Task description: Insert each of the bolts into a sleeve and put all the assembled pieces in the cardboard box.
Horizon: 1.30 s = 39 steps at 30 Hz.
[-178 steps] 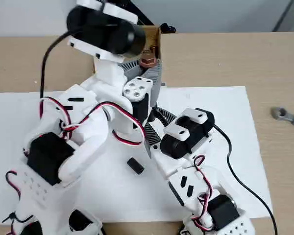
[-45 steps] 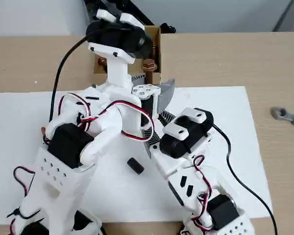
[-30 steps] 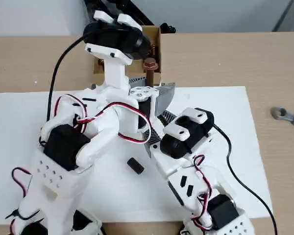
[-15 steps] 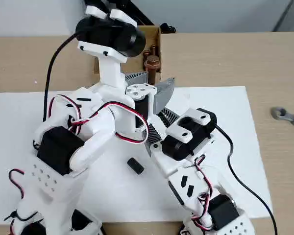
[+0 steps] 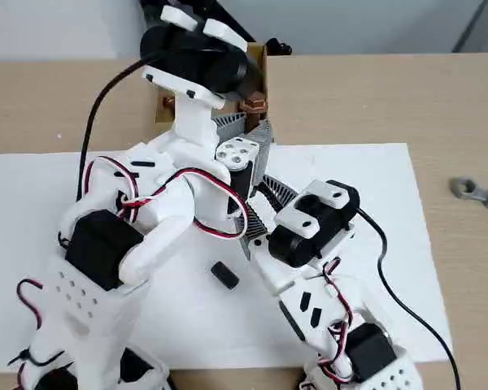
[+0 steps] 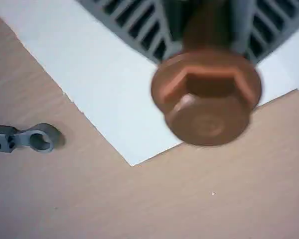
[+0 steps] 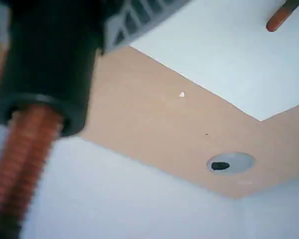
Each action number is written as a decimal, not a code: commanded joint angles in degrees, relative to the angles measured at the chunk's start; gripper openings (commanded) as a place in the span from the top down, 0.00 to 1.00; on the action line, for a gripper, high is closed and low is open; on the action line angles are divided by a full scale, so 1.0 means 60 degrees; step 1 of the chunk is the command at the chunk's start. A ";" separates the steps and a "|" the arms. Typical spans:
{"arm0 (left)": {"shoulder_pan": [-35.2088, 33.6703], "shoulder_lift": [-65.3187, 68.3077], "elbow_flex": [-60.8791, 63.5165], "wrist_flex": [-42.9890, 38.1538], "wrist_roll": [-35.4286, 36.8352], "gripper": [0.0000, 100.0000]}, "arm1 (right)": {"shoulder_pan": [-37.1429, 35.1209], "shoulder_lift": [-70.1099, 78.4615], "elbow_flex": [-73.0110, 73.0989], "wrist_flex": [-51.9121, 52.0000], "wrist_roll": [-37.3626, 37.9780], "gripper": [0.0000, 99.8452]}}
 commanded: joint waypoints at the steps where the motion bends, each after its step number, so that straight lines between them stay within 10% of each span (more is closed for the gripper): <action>1: 0.0044 -0.0117 -0.0344 0.0000 -0.0117 1.00 | 0.0007 -0.0154 -0.0132 -0.0300 0.0132 1.00; 30: 0.0234 -0.0059 -0.0330 -0.0220 0.0337 0.99 | 0.0374 -0.0154 -0.0132 -0.0886 0.0088 1.00; 39: 0.0176 -0.0044 -0.0359 0.0571 0.0718 0.84 | 0.0374 -0.0154 -0.0117 -0.0886 0.0088 1.00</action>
